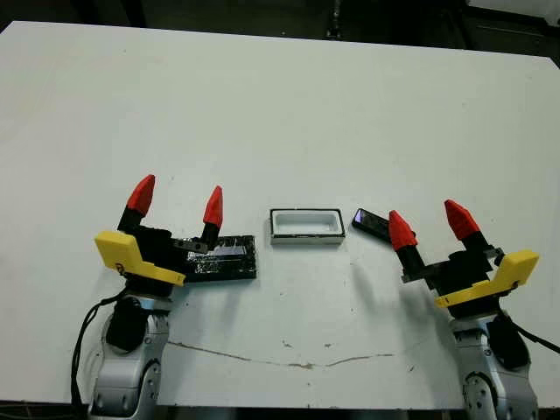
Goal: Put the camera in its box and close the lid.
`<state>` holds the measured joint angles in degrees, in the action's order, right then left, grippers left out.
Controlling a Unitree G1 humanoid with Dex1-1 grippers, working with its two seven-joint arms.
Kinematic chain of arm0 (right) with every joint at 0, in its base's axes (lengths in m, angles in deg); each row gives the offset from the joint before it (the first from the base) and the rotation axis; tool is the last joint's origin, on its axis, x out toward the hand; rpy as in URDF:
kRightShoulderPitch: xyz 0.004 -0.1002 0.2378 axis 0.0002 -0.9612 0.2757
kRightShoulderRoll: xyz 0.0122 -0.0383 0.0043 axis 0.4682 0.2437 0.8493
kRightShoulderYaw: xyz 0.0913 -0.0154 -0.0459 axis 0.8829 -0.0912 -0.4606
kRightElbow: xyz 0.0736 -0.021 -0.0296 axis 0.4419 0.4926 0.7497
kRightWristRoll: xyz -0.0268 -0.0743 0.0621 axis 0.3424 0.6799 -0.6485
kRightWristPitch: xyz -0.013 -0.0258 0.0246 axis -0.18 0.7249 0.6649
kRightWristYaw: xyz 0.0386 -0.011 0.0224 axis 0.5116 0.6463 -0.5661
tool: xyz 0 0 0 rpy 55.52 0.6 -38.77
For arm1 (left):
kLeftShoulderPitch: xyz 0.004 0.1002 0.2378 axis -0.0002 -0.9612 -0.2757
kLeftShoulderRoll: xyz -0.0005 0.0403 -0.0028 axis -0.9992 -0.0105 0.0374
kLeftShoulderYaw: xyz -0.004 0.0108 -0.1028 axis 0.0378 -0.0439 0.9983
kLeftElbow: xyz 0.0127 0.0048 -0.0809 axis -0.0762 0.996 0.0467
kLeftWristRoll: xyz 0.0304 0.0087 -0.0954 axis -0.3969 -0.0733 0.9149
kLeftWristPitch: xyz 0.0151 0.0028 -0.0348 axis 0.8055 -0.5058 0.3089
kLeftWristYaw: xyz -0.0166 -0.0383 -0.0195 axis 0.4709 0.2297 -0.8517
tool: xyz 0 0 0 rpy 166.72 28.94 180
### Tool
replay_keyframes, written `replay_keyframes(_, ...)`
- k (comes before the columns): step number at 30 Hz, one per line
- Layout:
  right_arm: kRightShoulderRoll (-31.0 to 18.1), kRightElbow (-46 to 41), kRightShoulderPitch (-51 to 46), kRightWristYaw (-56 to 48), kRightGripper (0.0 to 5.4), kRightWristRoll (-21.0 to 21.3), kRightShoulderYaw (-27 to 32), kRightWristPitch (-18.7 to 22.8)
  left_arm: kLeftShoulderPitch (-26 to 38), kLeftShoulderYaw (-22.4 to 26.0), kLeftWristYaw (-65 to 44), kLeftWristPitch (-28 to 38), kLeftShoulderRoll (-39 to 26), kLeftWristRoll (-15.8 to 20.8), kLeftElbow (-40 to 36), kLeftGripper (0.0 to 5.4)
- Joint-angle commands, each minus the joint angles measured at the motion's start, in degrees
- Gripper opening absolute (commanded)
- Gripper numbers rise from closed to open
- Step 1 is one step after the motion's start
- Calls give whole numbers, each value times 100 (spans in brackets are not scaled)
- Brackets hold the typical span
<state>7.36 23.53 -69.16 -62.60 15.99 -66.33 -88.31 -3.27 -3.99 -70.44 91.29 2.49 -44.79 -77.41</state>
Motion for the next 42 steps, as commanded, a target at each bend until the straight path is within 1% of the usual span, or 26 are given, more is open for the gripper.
replay_keyframes(1,-72,-45,-45,38,538,-11,26,76,-86,4,26,-84,-18,33,-67,540)
replay_keyframes(5,-77,-43,-65,26,538,-4,16,70,-104,3,15,-148,-39,48,-117,540)
replay_keyframes(8,-123,-72,-87,36,538,39,15,89,-129,-10,55,-173,-58,-59,-151,540)
replay_keyframes(10,-225,-106,-61,-38,538,-62,61,193,-139,-23,107,-164,-33,-126,-150,540)
replay_keyframes(12,-449,-111,63,-241,538,-269,177,320,-138,-23,64,-178,-14,-10,-142,540)
replay_keyframes(14,-834,-193,267,-465,538,-531,369,604,-132,-13,48,-190,-20,43,-147,540)
replay_keyframes(17,-1517,-217,682,-847,538,-904,630,1178,-125,3,46,-189,-37,65,-144,540)
replay_keyframes(20,-2305,10,1290,-1420,538,-1249,744,1900,-133,4,55,-193,-33,66,-145,540)
replay_keyframes(22,-2760,138,1692,-1682,538,-1361,695,2462,-132,0,67,-195,-19,64,-142,540)
replay_keyframes(23,-2996,223,1937,-1846,538,-1349,597,2741,-128,-2,67,-207,-17,73,-147,540)
replay_keyframes(25,-3283,425,2323,-2161,538,-1297,403,3077,-120,-5,80,-209,-15,60,-149,540)
replay_keyframes(28,-3542,767,2841,-2668,538,-1026,0,3249,-101,-1,80,-191,-24,47,-132,540)
replay_keyframes(31,-3680,920,3126,-3079,538,-773,-336,3307,-88,7,56,-181,-34,72,-121,540)
replay_keyframes(34,-3731,1147,3367,-3554,538,-513,-675,3238,-93,7,92,-210,-24,61,-150,540)
replay_keyframes(36,-3715,1342,3488,-3794,538,-416,-887,3400,-86,9,114,-238,-19,60,-162,540)
replay_keyframes(38,-3687,1526,3583,-3982,538,-249,-1093,3409,-81,12,100,-240,-13,96,-152,540)
replay_keyframes(40,-3642,1688,3642,-4122,538,-81,-1239,3307,-74,7,122,-194,-20,22,-131,540)
replay_keyframes(42,-3578,1845,3681,-4195,538,57,-1361,3286,-72,2,111,-204,-24,37,-136,540)
